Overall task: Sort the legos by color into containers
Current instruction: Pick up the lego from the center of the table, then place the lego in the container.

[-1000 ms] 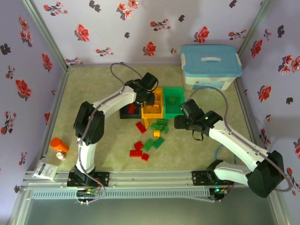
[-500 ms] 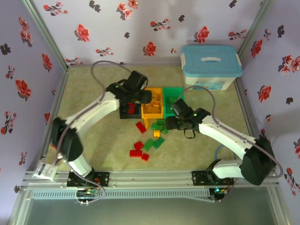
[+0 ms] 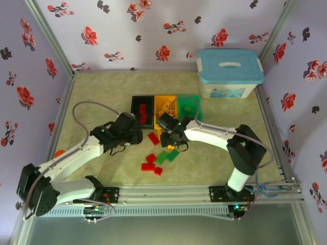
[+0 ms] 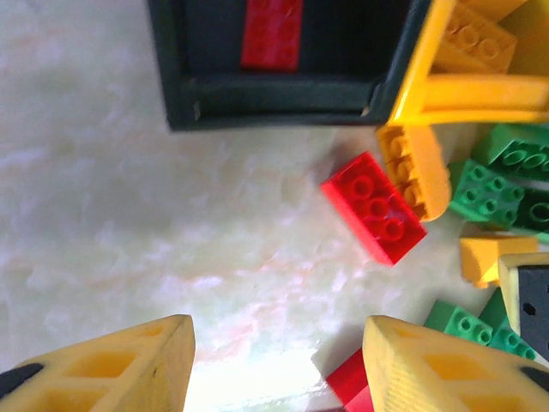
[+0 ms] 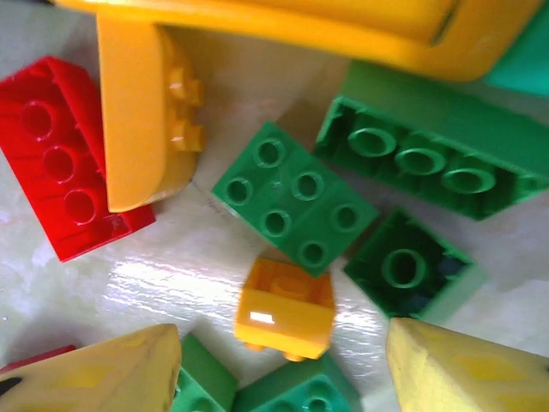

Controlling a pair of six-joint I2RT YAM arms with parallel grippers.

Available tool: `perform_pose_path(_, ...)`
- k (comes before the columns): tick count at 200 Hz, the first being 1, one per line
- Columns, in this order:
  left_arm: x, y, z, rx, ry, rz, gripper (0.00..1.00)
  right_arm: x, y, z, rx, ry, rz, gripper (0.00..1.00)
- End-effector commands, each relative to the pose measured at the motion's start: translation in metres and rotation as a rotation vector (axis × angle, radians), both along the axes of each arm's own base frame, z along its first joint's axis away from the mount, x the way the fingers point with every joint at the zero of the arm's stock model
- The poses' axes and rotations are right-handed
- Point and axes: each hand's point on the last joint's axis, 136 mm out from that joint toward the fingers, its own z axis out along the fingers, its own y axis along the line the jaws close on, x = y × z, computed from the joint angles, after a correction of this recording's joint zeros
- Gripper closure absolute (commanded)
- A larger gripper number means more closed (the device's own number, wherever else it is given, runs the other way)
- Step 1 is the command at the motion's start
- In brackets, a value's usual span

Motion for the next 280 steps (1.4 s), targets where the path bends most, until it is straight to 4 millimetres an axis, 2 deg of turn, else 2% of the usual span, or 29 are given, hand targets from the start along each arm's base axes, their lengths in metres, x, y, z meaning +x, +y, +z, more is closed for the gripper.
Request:
perform_pose_path(1, -0.006, 0.010, -0.001, -0.044, -0.016, 0.077, 0.46, -0.006, 0.009, -0.005, -0.030, 0.010, -0.030, 0.38)
perform_pose_path(36, -0.014, 0.017, -0.010, -0.033, -0.003, 0.084, 0.46, -0.009, 0.000, -0.026, -0.131, 0.011, -0.074, 0.46)
perform_pose_path(52, -0.013, 0.018, -0.009, -0.027, -0.005, 0.080, 0.47, -0.008, -0.006, -0.030, -0.166, 0.003, -0.088, 0.47)
perform_pose_path(84, -0.012, 0.017, -0.009, -0.029, -0.011, 0.080, 0.47, -0.006, -0.002, -0.035, -0.168, 0.001, -0.083, 0.53)
perform_pose_path(105, -0.012, 0.018, -0.008, -0.027, -0.011, 0.083, 0.47, -0.003, 0.002, -0.029, -0.172, -0.014, -0.071, 0.61)
perform_pose_path(140, -0.014, 0.023, -0.003, -0.015, -0.027, 0.080, 0.48, 0.005, 0.013, 0.005, -0.149, -0.079, -0.033, 0.69)
perform_pose_path(171, -0.015, 0.022, 0.003, -0.027, -0.048, 0.064, 0.47, 0.031, 0.024, 0.062, -0.113, -0.199, -0.004, 0.70)
perform_pose_path(194, -0.018, 0.019, 0.003, -0.035, -0.048, 0.052, 0.47, 0.065, 0.027, 0.082, -0.096, -0.218, 0.001, 0.70)
perform_pose_path(223, -0.028, 0.012, -0.003, -0.038, -0.030, 0.026, 0.47, 0.100, 0.030, 0.082, -0.106, -0.190, 0.009, 0.70)
perform_pose_path(237, -0.033, 0.010, -0.010, -0.038, -0.015, 0.026, 0.47, 0.111, 0.031, 0.074, -0.125, -0.169, 0.015, 0.69)
perform_pose_path(280, -0.042, 0.008, -0.021, -0.055, -0.003, 0.031, 0.47, 0.121, 0.023, 0.052, -0.178, -0.136, 0.006, 0.69)
